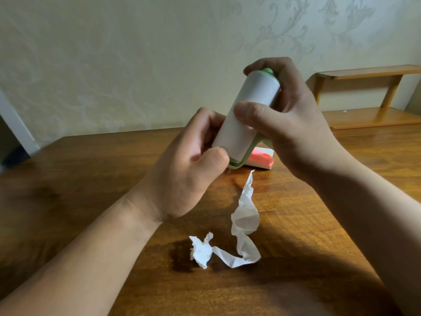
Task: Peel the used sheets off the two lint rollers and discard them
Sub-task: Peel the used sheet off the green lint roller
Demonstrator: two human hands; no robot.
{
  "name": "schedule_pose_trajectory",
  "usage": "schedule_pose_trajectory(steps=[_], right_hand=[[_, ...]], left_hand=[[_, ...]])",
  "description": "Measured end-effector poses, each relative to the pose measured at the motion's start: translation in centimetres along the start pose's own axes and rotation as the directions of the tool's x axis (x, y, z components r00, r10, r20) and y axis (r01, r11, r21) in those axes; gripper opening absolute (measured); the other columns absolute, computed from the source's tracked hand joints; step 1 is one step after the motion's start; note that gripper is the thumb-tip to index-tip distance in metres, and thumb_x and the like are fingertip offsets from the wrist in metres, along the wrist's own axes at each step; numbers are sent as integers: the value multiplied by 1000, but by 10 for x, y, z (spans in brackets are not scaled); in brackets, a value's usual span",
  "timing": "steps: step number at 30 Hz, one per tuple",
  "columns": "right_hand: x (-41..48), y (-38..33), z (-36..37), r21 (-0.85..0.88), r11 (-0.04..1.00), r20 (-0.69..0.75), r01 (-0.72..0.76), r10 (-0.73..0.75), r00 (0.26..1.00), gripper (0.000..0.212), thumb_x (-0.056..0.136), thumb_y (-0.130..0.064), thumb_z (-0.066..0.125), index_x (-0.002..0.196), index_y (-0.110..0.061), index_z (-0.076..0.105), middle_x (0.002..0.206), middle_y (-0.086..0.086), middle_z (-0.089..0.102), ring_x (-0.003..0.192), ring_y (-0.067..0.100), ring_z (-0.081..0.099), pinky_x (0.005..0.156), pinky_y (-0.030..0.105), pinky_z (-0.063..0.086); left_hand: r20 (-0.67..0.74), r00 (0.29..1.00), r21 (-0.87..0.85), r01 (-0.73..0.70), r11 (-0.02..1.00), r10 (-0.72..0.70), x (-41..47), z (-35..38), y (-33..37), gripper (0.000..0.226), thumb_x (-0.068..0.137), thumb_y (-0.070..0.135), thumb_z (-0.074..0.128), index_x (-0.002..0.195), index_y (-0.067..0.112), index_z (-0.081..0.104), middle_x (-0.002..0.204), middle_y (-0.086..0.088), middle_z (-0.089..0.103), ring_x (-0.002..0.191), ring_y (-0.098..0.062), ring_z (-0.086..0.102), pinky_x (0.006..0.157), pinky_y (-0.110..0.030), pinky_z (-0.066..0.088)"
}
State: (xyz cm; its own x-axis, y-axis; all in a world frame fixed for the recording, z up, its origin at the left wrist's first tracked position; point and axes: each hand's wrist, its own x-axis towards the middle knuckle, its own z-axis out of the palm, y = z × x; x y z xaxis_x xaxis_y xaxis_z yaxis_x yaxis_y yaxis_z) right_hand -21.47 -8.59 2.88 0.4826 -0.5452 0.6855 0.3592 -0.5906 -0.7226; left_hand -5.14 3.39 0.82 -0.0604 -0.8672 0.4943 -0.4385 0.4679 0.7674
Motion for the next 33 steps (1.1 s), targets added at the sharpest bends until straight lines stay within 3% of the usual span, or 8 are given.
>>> schedule_pose_trajectory(steps=[6,12,23,26,28,30,31,33], right_hand=[[0,1,-2,-28,1000,-9,-2,2,1000,53,90,-20,78,136,-18,52,108,-2,55,88,6,64,74,27,60],[2,2,-1,152,984,-28,-87,92,995,50,88,-19,78,133,-18,55,103,4,56,83,9,67,73,34,62],[3,1,-2,228,967,29,-112,109,994,55,86,-19,78,135,-15,54,100,4,56,80,8,67,69,31,60],[2,1,-5,128,982,50,-140,135,990,62,92,-19,77,148,-16,52,114,7,57,87,6,71,75,26,61],[0,2,-9,-52,991,65,-125,128,990,74,99,-34,74,164,-22,41,147,9,56,118,5,71,93,29,62],[-1,4,-11,-283,955,32,-90,103,994,91,101,-57,67,174,-28,21,179,-1,30,155,8,45,121,41,48],[-2,3,-11,-361,929,-5,-81,84,996,97,100,-66,63,175,-29,15,183,-5,21,162,10,34,128,45,41],[-4,-2,-7,-428,901,-92,-65,29,995,100,94,-77,62,170,-22,26,176,2,35,155,17,46,123,45,46]], left_hand=[[6,1000,-22,24,999,-24,0,0,-2,48,94,40,54,134,13,53,118,-10,65,98,-22,68,79,-35,60],[-28,1000,-49,13,999,-15,0,0,-2,32,97,11,48,124,24,61,111,5,71,96,-22,70,78,-39,64],[-42,999,-16,-19,1000,18,-1,-1,9,41,97,37,53,122,5,57,101,-13,71,87,-31,70,72,-45,60],[-12,999,-71,36,997,-37,0,-2,9,43,97,41,63,123,8,58,104,-7,73,91,-28,73,75,-42,63],[-8,995,-123,98,988,-100,2,-3,7,42,97,41,68,124,11,58,105,-2,75,94,-24,76,77,-36,63],[-71,988,-212,116,970,-134,4,-3,3,36,101,38,68,125,12,61,106,-6,77,93,-23,76,74,-34,60],[-114,984,-244,106,964,-138,4,-3,3,34,102,38,67,125,13,63,107,-8,77,93,-24,76,73,-34,59],[-188,976,-222,62,973,-106,5,0,3,37,102,44,66,129,18,66,110,-3,78,99,-22,76,76,-33,58]])
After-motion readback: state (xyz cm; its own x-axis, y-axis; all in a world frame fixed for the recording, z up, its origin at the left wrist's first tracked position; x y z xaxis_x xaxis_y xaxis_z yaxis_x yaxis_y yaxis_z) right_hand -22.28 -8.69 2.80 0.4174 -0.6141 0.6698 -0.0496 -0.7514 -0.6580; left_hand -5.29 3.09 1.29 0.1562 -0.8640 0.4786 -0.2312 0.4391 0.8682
